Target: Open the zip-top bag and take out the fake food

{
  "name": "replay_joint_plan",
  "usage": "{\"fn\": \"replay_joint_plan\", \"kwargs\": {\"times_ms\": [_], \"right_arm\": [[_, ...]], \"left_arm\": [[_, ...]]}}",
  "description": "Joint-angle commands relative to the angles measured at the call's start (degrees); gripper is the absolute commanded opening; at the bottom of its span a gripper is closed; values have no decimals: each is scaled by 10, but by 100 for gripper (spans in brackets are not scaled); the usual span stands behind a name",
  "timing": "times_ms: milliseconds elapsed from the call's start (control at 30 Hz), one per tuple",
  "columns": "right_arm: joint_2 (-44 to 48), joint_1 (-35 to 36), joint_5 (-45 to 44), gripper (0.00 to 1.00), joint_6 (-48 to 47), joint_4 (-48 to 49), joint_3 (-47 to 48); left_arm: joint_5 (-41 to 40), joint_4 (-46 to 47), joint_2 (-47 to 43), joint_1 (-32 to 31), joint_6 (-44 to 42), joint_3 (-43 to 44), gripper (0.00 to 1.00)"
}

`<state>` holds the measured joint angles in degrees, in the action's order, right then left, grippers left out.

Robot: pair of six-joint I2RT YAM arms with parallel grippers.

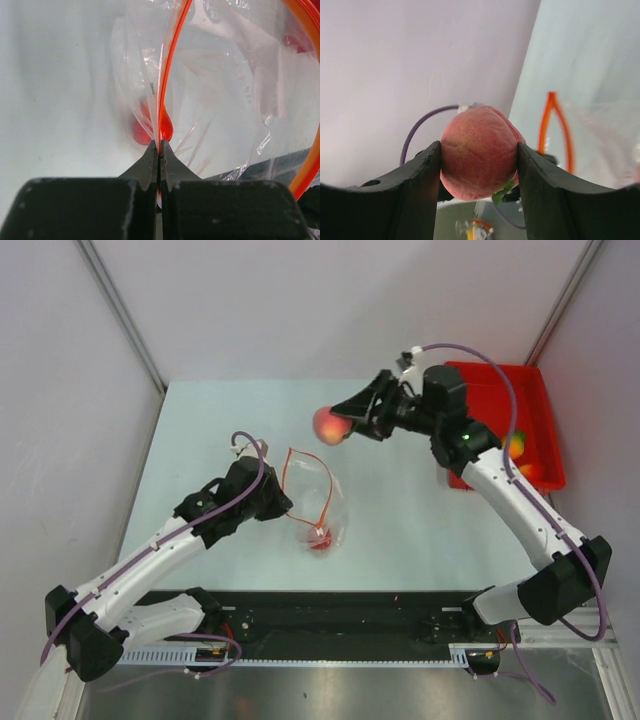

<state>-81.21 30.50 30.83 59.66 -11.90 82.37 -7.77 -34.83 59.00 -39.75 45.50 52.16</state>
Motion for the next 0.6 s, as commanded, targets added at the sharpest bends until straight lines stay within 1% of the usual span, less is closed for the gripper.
{"fn": "replay_joint_plan", "kwargs": {"times_ms": [0,33,67,133,167,200,233,300,367,400,567], "right_arm": [[17,-128,-25,7,-103,-99,9],[13,-156,-50,7,-130,-120,9],[4,-228,-115,7,-199,-152,4],[-21,-270,-160,8,-231,-154,-3],[-34,-319,-176,7,-241,-149,-5],[-48,-336,-186,7,-261,-145,-5],[-81,-359,-194,7,-262,-144,-5],[-112,-415,-198,8,-258,-139,-5],[-151,-441,-235,10,-267,-133,-3],[-162,-470,-242,10,-273,-137,0],[-213,-507,-304,14,-322,-160,0]], "left_arm": [[-29,-16,3,-1,-16,38,0],[-30,-19,4,-1,-27,49,0],[-29,-27,12,0,-38,59,0],[-22,-32,17,0,-49,71,0],[-17,-31,19,0,-52,73,0],[-9,-30,23,0,-54,74,0],[-3,-30,24,0,-56,74,0],[7,-25,28,-1,-56,73,0],[26,-16,30,0,-57,70,0],[31,-14,30,0,-57,66,0],[49,-13,33,0,-66,66,0]]}}
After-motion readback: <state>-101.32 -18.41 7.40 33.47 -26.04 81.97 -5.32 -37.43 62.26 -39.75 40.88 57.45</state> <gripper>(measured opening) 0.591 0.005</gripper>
